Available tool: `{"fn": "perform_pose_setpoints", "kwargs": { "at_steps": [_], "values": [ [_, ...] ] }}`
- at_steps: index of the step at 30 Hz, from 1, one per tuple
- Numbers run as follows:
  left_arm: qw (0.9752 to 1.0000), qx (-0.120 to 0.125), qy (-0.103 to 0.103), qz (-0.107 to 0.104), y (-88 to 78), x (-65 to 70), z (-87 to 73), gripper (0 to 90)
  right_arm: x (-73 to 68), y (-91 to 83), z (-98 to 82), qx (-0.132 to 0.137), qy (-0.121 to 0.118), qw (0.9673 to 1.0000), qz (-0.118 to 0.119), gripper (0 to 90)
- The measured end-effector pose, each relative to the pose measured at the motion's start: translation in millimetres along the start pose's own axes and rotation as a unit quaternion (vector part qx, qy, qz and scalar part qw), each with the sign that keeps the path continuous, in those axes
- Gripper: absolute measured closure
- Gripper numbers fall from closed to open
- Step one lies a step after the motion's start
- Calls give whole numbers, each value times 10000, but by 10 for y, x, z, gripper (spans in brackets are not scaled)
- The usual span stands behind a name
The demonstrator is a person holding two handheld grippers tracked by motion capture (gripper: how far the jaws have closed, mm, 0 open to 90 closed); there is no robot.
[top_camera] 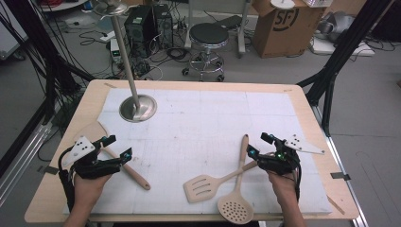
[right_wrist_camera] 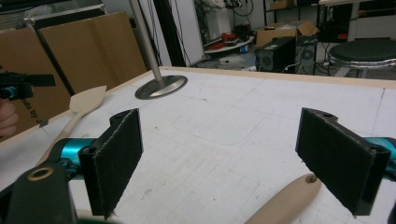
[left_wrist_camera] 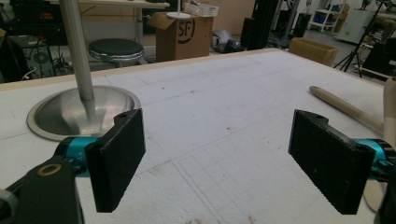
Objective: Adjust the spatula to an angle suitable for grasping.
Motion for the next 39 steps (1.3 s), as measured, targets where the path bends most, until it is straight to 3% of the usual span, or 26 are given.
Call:
{"fn": "perform_pose_setpoints", "kwargs": {
  "at_steps": [4, 6, 8, 12, 13, 16, 24, 25, 26, 27, 28, 30, 31, 32, 33, 35, 39],
  "values": [
    [10000, 4, -24, -41, -7, 13, -2, 200, 3, -2, 4, 22, 15, 10000, -5, 139],
    [9998, 32, -136, -108, -15, 28, 6, 215, 3, -2, 5, 28, 19, 10000, 5, 139],
    [9994, 55, -250, -242, -18, 36, 18, 294, 9, -5, 7, 37, 48, 10000, -2, 139],
    [9994, 10, -187, -283, -16, 77, 48, 393, 42, 2, 7, 143, 205, 9997, 24, 139],
    [9991, -21, -209, -380, -11, 87, 61, 424, 43, -5, 9, 140, 208, 9997, 16, 139],
    [9979, -267, -242, -533, -25, 83, 38, 622, 54, -32, 21, 215, 233, 9995, 10, 139],
    [9951, -598, -327, -715, -154, 27, -88, 835, 33, 9, 10, 198, 248, 9994, 153, 139],
    [9943, -679, -345, -745, -186, 1, -121, 840, 22, 22, 7, 158, 229, 9994, 184, 139],
    [9919, -862, -394, -850, -226, -33, -189, 843, 14, 26, 7, 165, 243, 9994, 204, 139],
    [9919, -862, -394, -850, -226, -33, -189, 852, 13, 27, 9, 178, 210, 9994, 218, 139],
    [9897, -1049, -382, -900, -263, -57, -268, 860, 12, 29, 10, 198, 187, 9995, 182, 139],
    [9887, -1116, -416, -914, -277, -69, -312, 889, 11, 25, 10, 193, 188, 9995, 178, 139],
    [9872, -1196, -482, -942, -289, -84, -356, 896, 11, 22, 10, 180, 185, 9995, 156, 138],
    [9840, -1413, -569, -923, -306, -120, -446, 897, 12, 21, 9, 175, 178, 9996, 145, 138],
    [9840, -1413, -569, -923, -306, -120, -446, 898, 13, 22, 8, 170, 184, 9996, 130, 138],
    [9803, -1598, -688, -934, -321, -143, -531, 897, 20, 23, 3, 165, 210, 9996, 113, 139],
    [9740, -1918, -682, -998, -330, -148, -630, 897, 21, 26, -1, 151, 214, 9996, 120, 138]
  ]
}}
Point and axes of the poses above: each handheld gripper's, and its own axes: y roughly forward along the jaws, z roughly out of its top, x roughly to its right, the point moved 2 cm from there along y, roughly forward along the jaws, and after that the axes turned 6 degrees about -y, right-handed, at the moved point
